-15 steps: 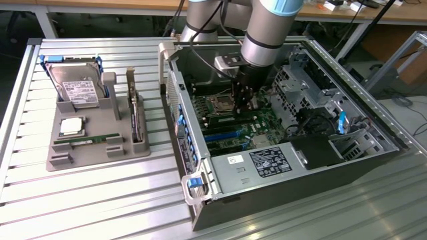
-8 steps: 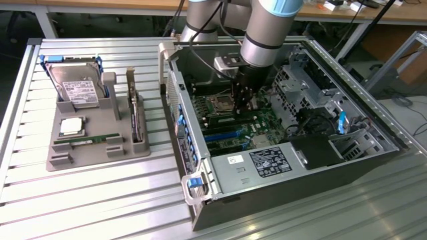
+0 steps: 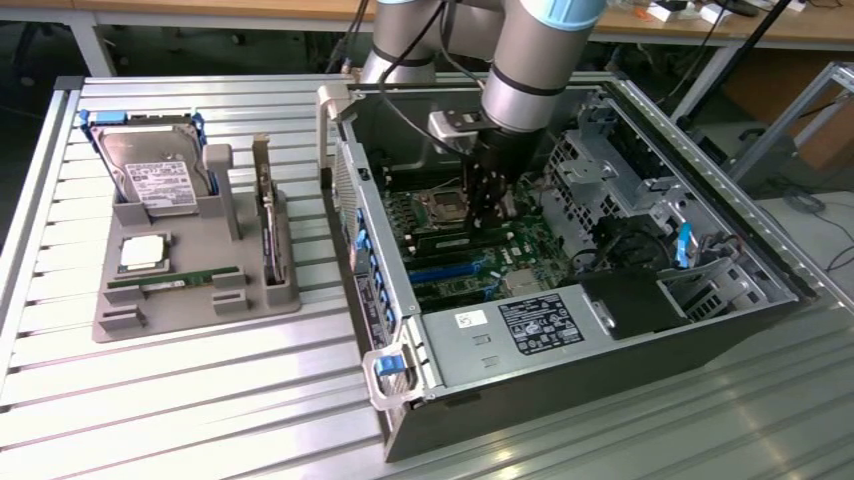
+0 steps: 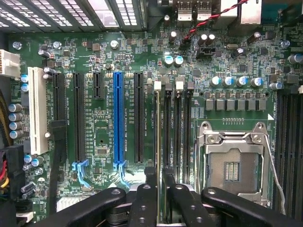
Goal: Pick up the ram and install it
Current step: 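Insert the ram into the slot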
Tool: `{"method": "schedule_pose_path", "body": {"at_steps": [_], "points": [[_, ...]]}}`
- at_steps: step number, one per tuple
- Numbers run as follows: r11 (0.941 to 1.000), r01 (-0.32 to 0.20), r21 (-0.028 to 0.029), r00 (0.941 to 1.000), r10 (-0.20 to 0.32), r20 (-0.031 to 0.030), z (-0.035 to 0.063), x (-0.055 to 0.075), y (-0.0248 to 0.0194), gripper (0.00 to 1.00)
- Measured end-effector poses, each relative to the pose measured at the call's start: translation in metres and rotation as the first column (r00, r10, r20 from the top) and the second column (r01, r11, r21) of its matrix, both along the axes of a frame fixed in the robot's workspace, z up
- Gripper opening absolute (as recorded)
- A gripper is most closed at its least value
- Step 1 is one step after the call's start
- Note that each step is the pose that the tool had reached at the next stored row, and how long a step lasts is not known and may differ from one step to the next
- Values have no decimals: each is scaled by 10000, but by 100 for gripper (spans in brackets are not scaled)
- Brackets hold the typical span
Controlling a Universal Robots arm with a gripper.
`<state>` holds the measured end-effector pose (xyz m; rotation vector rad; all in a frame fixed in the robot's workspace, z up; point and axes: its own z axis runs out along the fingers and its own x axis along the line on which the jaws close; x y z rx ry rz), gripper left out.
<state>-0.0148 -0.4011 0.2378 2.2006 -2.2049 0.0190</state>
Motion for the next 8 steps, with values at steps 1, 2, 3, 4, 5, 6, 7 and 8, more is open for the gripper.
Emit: {"method": "schedule_pose_path", "body": {"at_steps": [1,2,3,4,5,6,7,8], "points": [[10000,1,-2,10000,-1,10,81,-1,4,19],[10000,0,-5,10000,0,14,138,-2,8,19],[10000,0,-6,10000,0,17,187,-1,34,19],[10000,0,-7,10000,0,16,199,-1,45,11],[10000,-1,-7,10000,1,17,200,2,50,10],[10000,0,-7,10000,0,6,198,72,50,10],[10000,-1,-8,10000,1,-36,193,207,50,10],[10000,0,-11,10000,0,-70,189,293,50,10]]}}
